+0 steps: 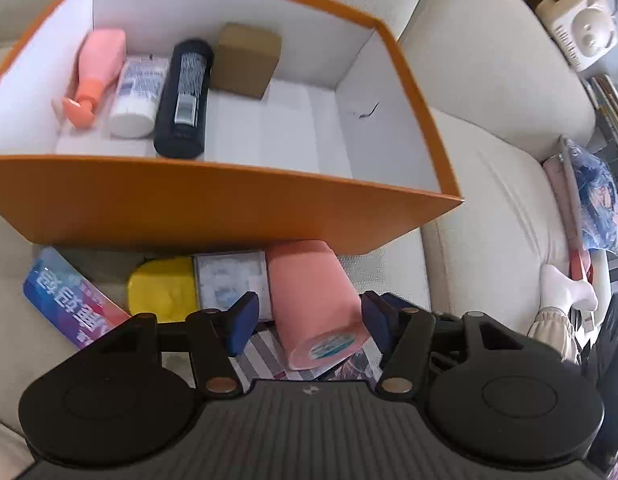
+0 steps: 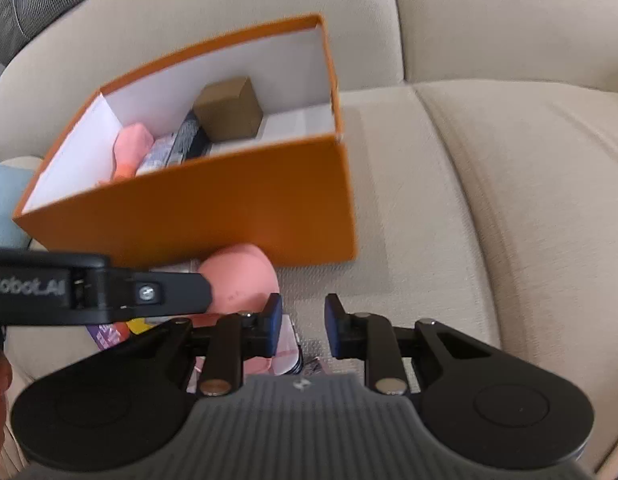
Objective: Organize rigid objects
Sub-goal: 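Grasp the pink cup with the left gripper and lift it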
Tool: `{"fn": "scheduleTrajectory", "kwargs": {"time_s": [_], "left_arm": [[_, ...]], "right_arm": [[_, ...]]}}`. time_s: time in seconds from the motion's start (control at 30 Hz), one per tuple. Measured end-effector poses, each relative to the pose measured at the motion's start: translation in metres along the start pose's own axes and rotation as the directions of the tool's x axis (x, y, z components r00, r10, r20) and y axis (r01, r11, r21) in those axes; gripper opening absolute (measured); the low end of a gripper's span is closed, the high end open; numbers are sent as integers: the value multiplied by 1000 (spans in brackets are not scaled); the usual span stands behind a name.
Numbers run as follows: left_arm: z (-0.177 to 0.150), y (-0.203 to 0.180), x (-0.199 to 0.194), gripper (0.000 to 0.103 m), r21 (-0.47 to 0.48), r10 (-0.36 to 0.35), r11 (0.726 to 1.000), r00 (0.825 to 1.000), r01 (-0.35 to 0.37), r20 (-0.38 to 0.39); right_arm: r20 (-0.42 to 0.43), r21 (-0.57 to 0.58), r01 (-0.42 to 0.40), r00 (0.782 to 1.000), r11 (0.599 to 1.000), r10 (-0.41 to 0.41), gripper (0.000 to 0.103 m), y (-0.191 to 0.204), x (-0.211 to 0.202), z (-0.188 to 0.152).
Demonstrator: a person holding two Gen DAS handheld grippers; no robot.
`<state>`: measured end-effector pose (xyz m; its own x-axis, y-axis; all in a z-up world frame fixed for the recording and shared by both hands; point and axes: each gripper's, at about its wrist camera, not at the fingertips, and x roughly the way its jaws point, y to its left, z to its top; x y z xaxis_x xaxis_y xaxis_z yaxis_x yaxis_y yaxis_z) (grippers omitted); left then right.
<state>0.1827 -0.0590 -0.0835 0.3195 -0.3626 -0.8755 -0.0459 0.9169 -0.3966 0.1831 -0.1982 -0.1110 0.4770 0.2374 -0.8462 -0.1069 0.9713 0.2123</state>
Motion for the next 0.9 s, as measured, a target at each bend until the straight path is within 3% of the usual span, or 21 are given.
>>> {"fn": "scheduleTrajectory", "kwargs": {"time_s": [0.2,0.33,0.67,0.9], "left_arm": [[-2,-5,9,71,16,34,999,997,-33,-65],[-8,-5,6,65,36,16,999,997,-13,-78],[-47,16,-46,64,140,-35,989,999,35,1],[-71,39,-59,62,133,-69,989,997,64,38]], "right_arm": [[-22,-18,-56,998,998,55,17,2,3,-8],[-44,2,-82,996,997,82,14,1,1,-12],[-57,-24,-128,990,992,126,13,22,-21,-33],[-107,-83,-146,985,986,137,14,48,-17,-53]]}}
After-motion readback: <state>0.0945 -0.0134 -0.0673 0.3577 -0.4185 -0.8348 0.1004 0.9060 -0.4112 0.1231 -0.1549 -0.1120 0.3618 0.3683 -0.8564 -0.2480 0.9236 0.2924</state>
